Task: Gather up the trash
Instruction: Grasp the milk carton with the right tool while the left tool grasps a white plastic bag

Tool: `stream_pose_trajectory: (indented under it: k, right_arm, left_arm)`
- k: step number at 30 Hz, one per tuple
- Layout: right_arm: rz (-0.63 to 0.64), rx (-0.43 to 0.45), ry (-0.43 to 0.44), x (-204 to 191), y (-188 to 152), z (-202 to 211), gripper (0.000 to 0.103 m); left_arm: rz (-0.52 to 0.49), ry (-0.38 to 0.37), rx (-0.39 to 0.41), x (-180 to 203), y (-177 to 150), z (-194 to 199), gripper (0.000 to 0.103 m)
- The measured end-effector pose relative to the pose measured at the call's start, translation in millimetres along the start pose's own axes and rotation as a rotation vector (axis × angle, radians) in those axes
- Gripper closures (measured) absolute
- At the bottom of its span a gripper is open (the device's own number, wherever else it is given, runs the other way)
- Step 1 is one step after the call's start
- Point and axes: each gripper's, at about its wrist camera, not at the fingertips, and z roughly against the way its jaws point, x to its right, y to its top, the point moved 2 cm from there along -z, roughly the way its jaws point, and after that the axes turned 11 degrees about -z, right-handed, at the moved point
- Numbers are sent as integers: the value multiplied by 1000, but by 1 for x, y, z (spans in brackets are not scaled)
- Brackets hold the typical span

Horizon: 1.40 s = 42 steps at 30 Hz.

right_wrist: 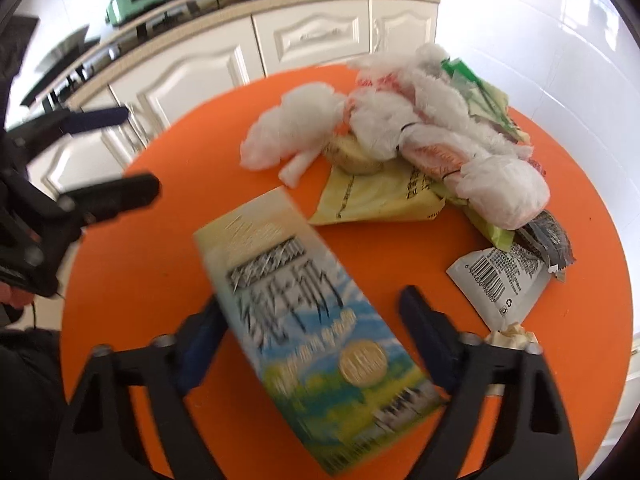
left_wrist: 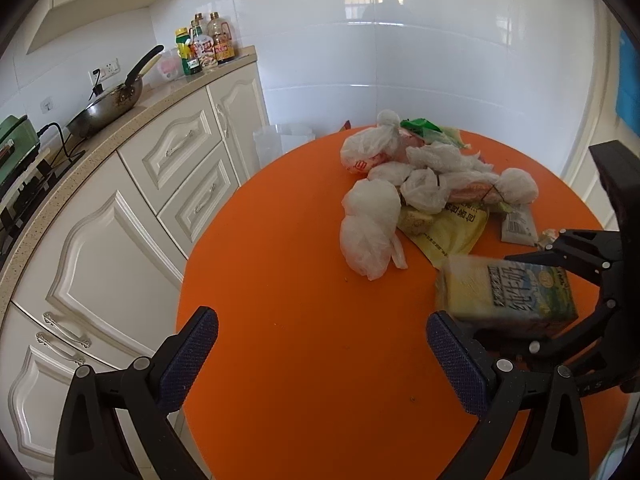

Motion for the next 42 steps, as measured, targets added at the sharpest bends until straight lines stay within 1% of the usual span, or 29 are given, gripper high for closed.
stream_pose_trajectory:
  k: [3, 5, 7, 8, 10, 14, 16, 19, 23, 24, 26, 27, 28, 29, 30, 33, 36, 39, 42]
  right_arm:
    - [-8, 16, -14, -3, -5, 5, 35]
    - [-25, 29, -11, -6, -8, 6, 43]
    - [-53, 47, -6, -11, -13, 8, 49]
    - [-66, 54, -10, -11, -13, 8, 50]
    - [-101, 66, -27, -12, -19, 7, 51]
    - [-223, 102, -60, -5, -34, 22, 51]
    - [-300, 124, -63, 1, -43, 32, 51]
    - [-368, 147, -84, 7, -47, 43, 51]
    - [-445, 180, -73, 11, -54, 58, 52]
    - [-460, 188, -68, 14, -55, 60, 52]
    - [-495, 206, -65, 18, -58, 69, 52]
    - [-512, 216, -66, 19, -58, 71, 52]
    - [-532, 227, -63, 19, -58, 75, 52]
    - [-553, 243, -62, 20, -59, 80, 52]
    - [-562, 253, -64, 17, -59, 79, 52]
    - [-588, 287, -69, 17, -63, 92, 52]
    - [-605, 312, -72, 17, -68, 100, 52]
    - [-625, 347, -67, 17, -76, 112, 52]
    - [-651, 395, -63, 21, -85, 129, 52]
  left_arm:
    - [-2, -6, -2, -2, 2, -3, 1]
    - [-5, -5, 0, -3, 4, -5, 1]
    - [-6, -10, 1, -5, 6, -7, 1]
    - [-6, -14, 4, -5, 7, -8, 1]
    - [-9, -20, 9, -7, 8, -11, 1]
    - [-19, -36, 14, -11, 15, -21, 1]
    - [-31, -43, 16, -11, 21, -30, 1]
    - [-46, -57, 14, -12, 34, -46, 1]
    - [-71, -69, 11, -13, 50, -70, 1]
    - [-78, -70, 4, -13, 54, -79, 2]
    - [-84, -84, -12, -14, 60, -95, 7]
    - [-77, -106, -20, -15, 63, -103, 21]
    - [-66, -137, -30, -17, 66, -109, 44]
    - [-53, -173, -45, -20, 67, -114, 57]
    - [-28, -197, -50, -23, 67, -117, 67]
    - [-28, -210, -20, -31, 67, -112, 68]
    - [-19, -212, 10, -39, 60, -99, 69]
    - [-17, -216, 39, -42, 54, -78, 69]
    - [-23, -238, 80, -35, 48, -49, 69]
